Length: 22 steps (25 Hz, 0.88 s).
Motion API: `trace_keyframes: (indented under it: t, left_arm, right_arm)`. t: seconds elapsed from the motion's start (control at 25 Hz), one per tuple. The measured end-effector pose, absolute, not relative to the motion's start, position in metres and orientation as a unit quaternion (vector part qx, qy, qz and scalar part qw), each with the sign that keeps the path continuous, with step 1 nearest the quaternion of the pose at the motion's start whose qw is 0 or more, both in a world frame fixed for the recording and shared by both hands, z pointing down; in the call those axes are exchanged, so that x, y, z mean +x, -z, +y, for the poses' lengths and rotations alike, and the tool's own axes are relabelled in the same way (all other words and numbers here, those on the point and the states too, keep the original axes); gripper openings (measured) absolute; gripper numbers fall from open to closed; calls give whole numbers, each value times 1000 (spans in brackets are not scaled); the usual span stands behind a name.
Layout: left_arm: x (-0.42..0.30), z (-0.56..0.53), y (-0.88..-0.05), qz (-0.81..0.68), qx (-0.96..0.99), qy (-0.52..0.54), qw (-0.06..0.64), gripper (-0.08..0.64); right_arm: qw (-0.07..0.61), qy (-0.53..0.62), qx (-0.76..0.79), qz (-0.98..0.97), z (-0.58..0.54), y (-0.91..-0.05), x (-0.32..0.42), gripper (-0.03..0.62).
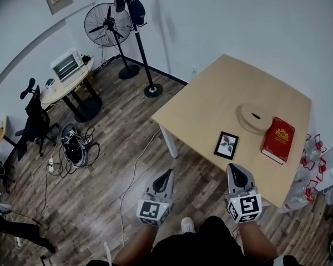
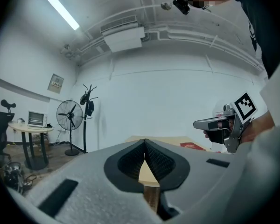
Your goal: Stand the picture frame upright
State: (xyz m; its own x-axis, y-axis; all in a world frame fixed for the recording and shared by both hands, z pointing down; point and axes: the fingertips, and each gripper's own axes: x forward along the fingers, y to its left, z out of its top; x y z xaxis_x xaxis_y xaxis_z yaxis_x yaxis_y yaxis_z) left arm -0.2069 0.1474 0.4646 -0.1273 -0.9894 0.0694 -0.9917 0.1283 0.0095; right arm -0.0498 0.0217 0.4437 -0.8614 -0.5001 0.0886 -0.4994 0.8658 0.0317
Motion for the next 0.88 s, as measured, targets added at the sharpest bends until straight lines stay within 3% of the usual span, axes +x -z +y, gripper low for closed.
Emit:
trace_keyframes:
  t: [0.88]
  left_arm:
    - [-229, -66, -484, -658, 749, -59, 53, 1]
  right_arm:
    - [85, -19, 347, -934, -156, -461, -51, 9]
